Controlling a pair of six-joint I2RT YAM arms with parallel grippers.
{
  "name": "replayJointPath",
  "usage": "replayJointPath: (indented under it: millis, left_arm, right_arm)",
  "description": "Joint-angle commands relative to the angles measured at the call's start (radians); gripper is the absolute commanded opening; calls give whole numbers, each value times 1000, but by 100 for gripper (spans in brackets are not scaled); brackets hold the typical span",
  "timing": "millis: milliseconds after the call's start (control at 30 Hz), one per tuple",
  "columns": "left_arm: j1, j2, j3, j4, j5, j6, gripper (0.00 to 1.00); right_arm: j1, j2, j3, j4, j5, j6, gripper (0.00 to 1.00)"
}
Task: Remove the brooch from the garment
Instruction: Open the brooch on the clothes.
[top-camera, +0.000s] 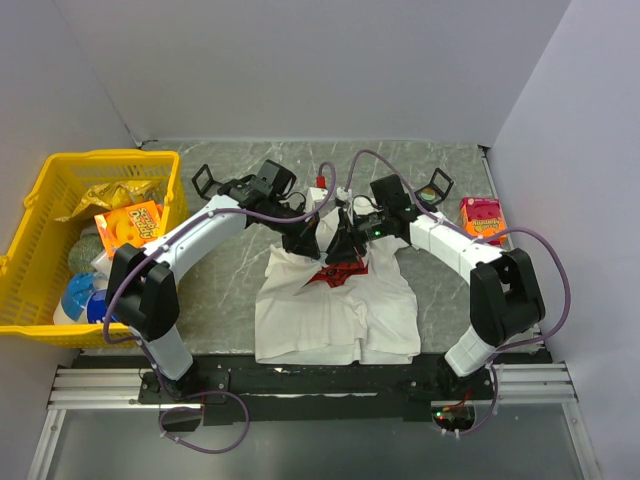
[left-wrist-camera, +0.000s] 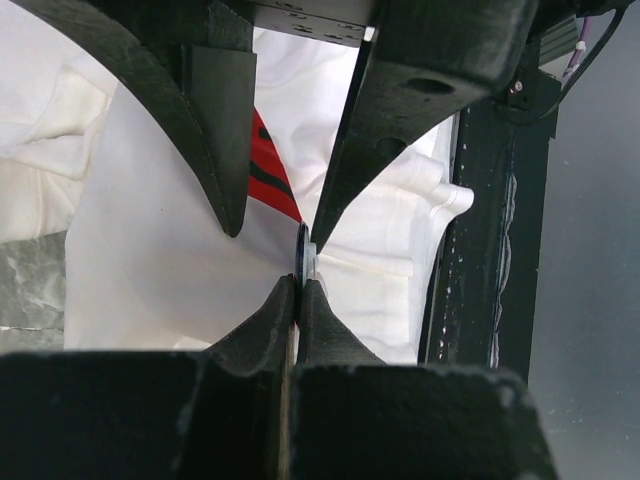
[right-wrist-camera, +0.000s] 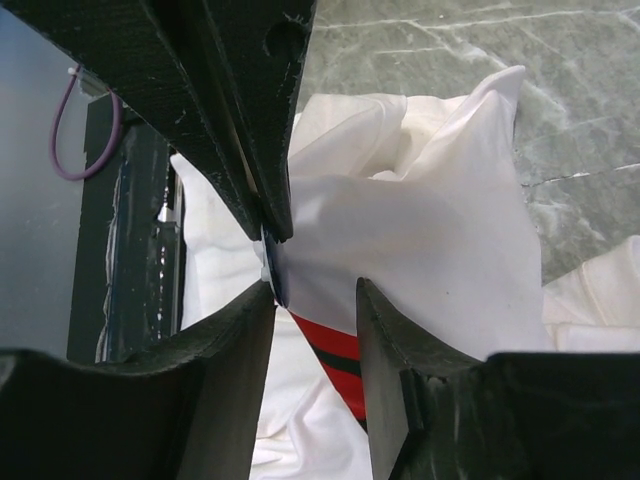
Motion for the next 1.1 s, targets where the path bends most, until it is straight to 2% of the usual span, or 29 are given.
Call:
replayJointPath:
  millis: [0,100,200,233,267,300,333,533,567,733,867,1067]
  left_arm:
    - [-14,10,25,19,54,-20,1]
    - [-14,10,25,19,56,-20,1]
    - [-14,15,27,16,62,-20,1]
    - [-14,15,25,18,62,-20,2]
    - [-14,15,25,22,58,-23,5]
    - [-14,10,24,27,53,-23,11]
    - [-14,7,18,31,47,-29,12]
    - [-12,-22,-6,61,18,-38,24]
    - [-12,-28,-10,65,12,-38,30]
    - [23,-71,-50,116,16,-63,31]
    - [53,-91,-68,143,33,-79,37]
    - [61,-108,-116,188,-1,-93,39]
  right_arm:
    - [49,-1,-3,41,-19,-31,45]
    - [53,-2,-5,44,-21,-31,43]
    - [58,-1,0,35,-35,-35,28]
    - [59,3,6,24,-35,-44,16]
    - [64,4,8,19,-33,-48,13]
    - [64,4,8,16,-33,-50,9]
    - [62,6,8,19,-33,-50,6]
    - [62,-4,-18,51,-32,-27,2]
    - [62,-5,-20,62,-35,-22,2]
    - [59,-11,-24,77,-45,2,1]
    - [58,-13,-24,91,-48,19,1]
    - [47,-23,-32,120,-70,54,1]
